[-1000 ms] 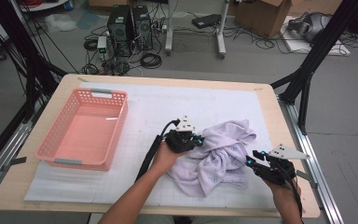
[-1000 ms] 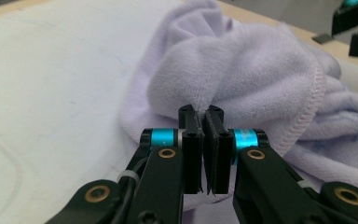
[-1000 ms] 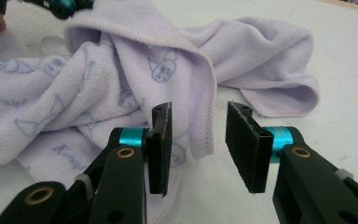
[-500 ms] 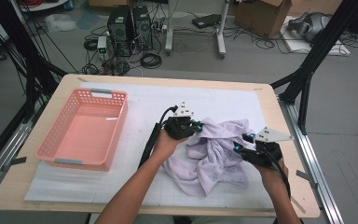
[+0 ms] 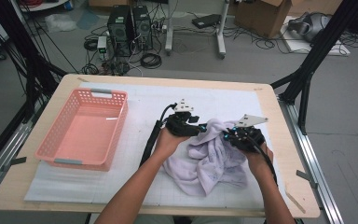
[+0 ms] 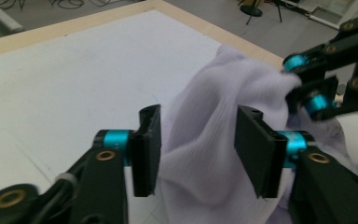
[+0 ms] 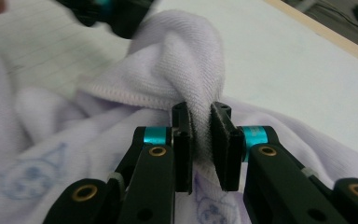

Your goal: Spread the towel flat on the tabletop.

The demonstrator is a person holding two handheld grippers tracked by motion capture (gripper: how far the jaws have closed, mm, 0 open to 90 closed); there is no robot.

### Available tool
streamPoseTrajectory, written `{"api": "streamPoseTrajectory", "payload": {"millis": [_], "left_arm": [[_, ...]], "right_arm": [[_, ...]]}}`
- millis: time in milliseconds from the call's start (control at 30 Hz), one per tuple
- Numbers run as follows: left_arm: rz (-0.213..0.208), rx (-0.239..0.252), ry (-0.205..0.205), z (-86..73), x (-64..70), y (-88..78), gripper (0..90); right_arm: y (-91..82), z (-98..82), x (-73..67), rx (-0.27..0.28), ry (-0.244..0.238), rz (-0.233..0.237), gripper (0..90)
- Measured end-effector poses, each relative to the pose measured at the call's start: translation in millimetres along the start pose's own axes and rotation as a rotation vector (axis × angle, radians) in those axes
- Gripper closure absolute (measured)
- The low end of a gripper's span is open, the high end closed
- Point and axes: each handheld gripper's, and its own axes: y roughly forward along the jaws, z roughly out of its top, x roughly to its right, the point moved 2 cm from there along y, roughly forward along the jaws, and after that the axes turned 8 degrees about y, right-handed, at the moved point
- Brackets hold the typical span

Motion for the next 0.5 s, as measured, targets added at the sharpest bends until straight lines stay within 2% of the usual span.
{"api": "streamPoseTrajectory", "payload": {"millis": [33,67,100,133,167,200,233,267,300,367,467,500], "left_arm": [[-0.006,-0.016,-0.003,-1.3,-1.0,-0.8,44.2],[-0.005,-0.016,-0.010,-2.3,-0.6,-1.0,44.2],[-0.008,-0.018,-0.004,-4.0,-0.1,-1.9,43.7],[-0.007,-0.008,-0.001,-6.3,1.1,-2.5,43.7],[-0.015,-0.023,0.000,-12.8,2.6,-2.7,43.5],[-0.015,-0.023,0.000,-12.8,2.6,-2.7,43.1],[-0.022,-0.055,-0.010,-21.5,3.6,-0.3,42.9],[-0.022,-0.055,-0.010,-21.5,3.6,-0.3,42.7],[-0.027,-0.080,-0.017,-25.7,3.8,1.6,41.9],[-0.040,-0.125,-0.028,-36.2,5.3,8.2,39.1],[-0.051,-0.148,-0.029,-40.7,7.0,14.0,36.2],[-0.066,-0.158,-0.031,-42.4,8.3,17.0,36.2]], "right_arm": [[-3.9,-1.6,7.6,0.009,0.034,-0.040,79.2],[-3.9,-1.6,7.6,0.009,0.034,-0.040,79.2],[-9.6,-5.5,18.3,0.014,0.093,-0.103,78.5],[-12.5,-8.6,24.2,0.011,0.120,-0.141,78.4],[-15.3,-12.3,30.3,0.004,0.141,-0.178,78.4],[-15.3,-12.3,30.3,0.004,0.141,-0.178,78.4],[-20.6,-22.2,42.0,-0.008,0.198,-0.229,78.3],[-23.0,-28.3,47.4,-0.019,0.220,-0.249,78.4],[-25.5,-34.7,51.9,-0.025,0.237,-0.270,78.5],[-29.9,-48.0,57.7,-0.028,0.266,-0.291,78.4],[-31.1,-66.0,61.9,-0.048,0.302,-0.288,76.4],[-31.1,-66.0,61.9,-0.048,0.302,-0.288,76.4]]}}
